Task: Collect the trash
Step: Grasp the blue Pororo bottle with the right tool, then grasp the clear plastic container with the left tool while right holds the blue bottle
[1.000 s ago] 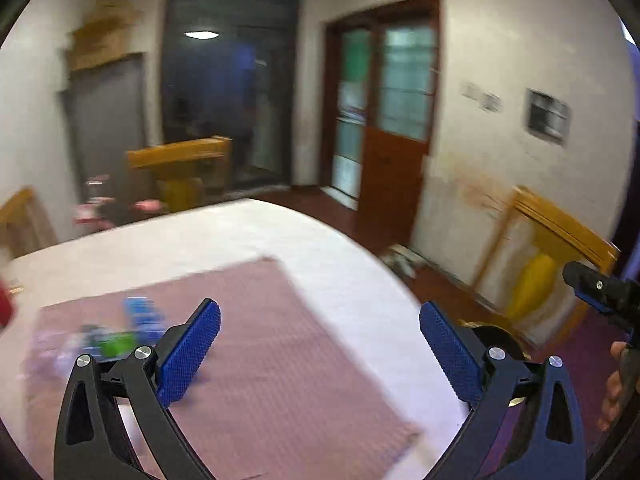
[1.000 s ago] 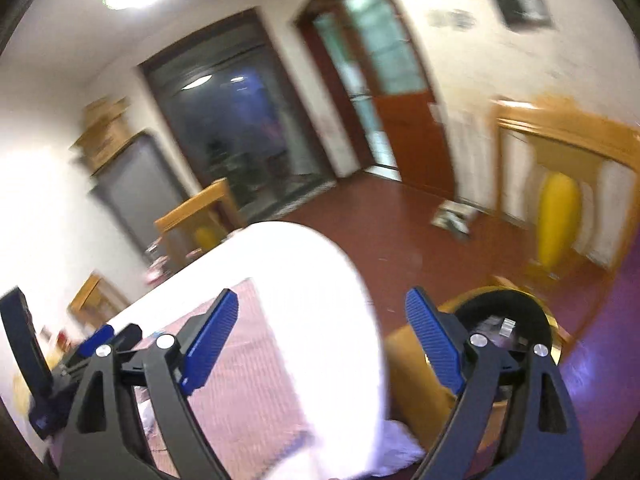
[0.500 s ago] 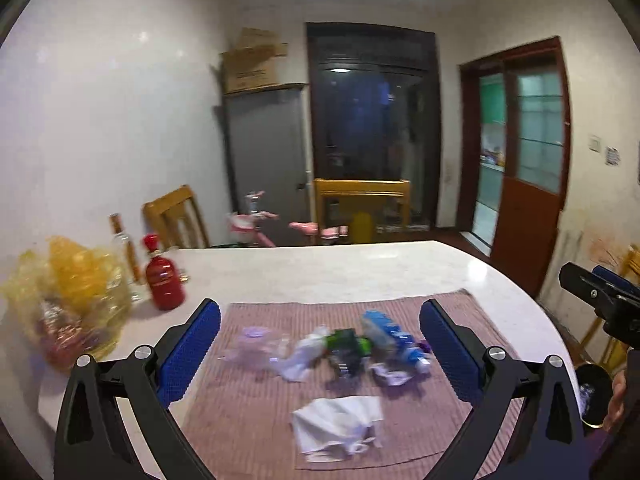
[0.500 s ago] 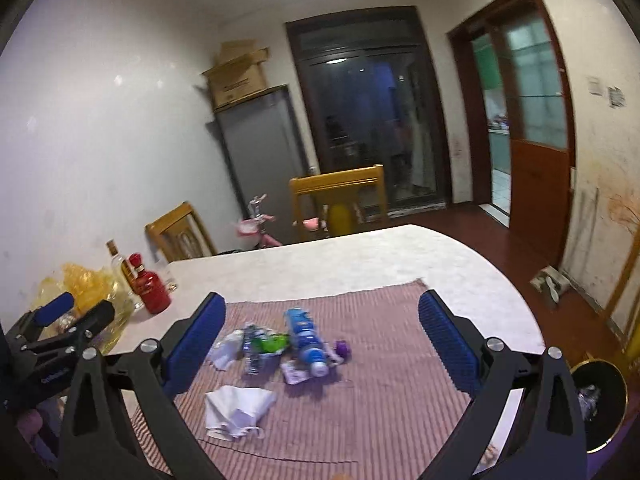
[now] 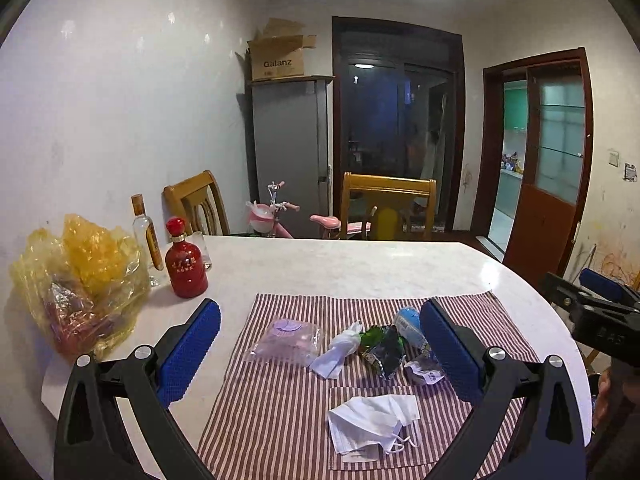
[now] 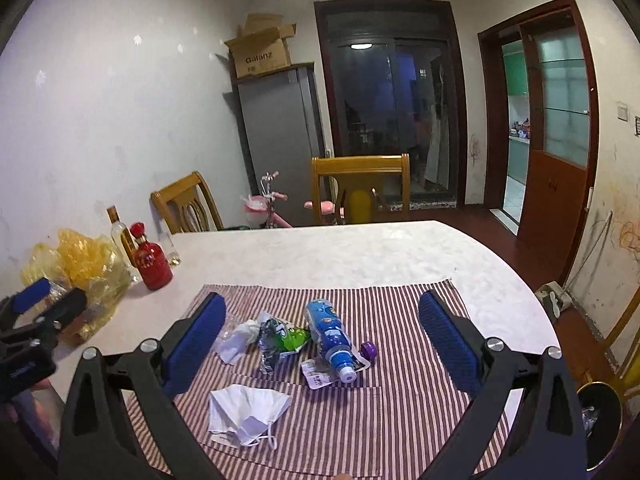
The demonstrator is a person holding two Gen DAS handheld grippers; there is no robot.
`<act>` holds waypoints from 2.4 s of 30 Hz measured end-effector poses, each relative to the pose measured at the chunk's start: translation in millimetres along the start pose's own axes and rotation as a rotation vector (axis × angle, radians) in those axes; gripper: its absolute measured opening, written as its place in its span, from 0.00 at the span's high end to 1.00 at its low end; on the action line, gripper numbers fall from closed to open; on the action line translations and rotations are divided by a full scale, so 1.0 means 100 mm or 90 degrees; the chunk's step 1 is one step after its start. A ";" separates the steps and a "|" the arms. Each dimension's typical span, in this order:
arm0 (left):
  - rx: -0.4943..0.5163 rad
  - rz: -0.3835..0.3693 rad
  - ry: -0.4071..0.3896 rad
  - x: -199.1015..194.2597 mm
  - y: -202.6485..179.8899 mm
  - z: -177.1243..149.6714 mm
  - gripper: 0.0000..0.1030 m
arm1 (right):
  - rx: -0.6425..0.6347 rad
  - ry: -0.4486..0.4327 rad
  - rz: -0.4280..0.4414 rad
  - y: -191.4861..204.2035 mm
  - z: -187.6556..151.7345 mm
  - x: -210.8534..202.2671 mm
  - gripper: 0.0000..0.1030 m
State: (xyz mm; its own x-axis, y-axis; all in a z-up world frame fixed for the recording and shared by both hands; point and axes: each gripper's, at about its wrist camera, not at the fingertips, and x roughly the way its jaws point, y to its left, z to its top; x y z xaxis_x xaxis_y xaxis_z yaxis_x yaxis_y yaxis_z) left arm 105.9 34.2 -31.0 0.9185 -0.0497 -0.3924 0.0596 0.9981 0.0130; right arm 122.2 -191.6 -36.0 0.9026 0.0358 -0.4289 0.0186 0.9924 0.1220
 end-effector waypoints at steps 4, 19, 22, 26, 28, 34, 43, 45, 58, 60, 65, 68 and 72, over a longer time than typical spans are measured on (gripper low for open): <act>-0.001 0.007 0.003 0.05 -0.02 0.02 0.06 | -0.006 0.038 0.009 -0.04 0.01 0.34 0.06; -0.025 0.062 0.048 0.38 0.24 -0.05 0.06 | -0.142 0.449 0.008 -0.01 -0.59 2.81 0.31; -0.027 0.059 0.061 0.44 0.26 -0.07 0.06 | -0.158 0.488 0.017 0.08 -0.74 2.99 0.31; -0.027 0.061 0.079 0.52 0.28 -0.12 0.06 | -0.175 0.492 0.016 0.13 -0.81 3.00 0.47; -0.025 0.061 0.087 0.56 0.30 -0.15 0.06 | -0.161 0.481 0.028 0.10 -0.78 2.91 0.48; -0.035 0.061 0.125 0.75 0.45 -0.28 0.06 | -0.091 0.383 0.029 -0.17 -0.48 2.32 0.47; -0.098 0.028 0.228 1.45 0.74 -0.73 0.06 | -0.036 0.330 0.062 -0.43 -0.31 1.77 0.47; -0.179 -0.001 0.269 1.70 0.83 -0.91 0.06 | -0.038 0.326 0.062 -0.43 -0.26 1.77 0.47; -0.513 0.058 0.334 2.96 0.93 -1.19 0.06 | -0.044 0.321 0.071 -0.37 -0.29 1.73 0.47; -0.514 0.066 0.338 3.04 0.94 -1.20 0.07 | -0.043 0.322 0.073 -0.38 -0.29 1.73 0.47; -0.518 0.040 0.335 3.09 0.96 -1.21 0.49 | -0.041 0.313 0.076 -0.37 -0.25 1.69 0.47; -0.495 0.014 0.328 3.08 0.91 -1.13 0.56 | -0.042 0.305 0.081 -0.36 -0.22 1.65 0.47; -0.457 -0.005 0.286 2.95 0.85 -1.02 0.67 | -0.043 0.299 0.086 -0.33 -0.20 1.60 0.47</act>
State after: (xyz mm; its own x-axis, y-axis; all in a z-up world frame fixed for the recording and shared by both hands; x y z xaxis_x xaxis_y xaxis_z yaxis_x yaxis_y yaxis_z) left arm 342.6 107.6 -239.4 0.6674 -0.1899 -0.7201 -0.3364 0.7859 -0.5189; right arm 257.4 -216.6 -126.6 0.6030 0.1994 -0.7725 -0.1273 0.9799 0.1535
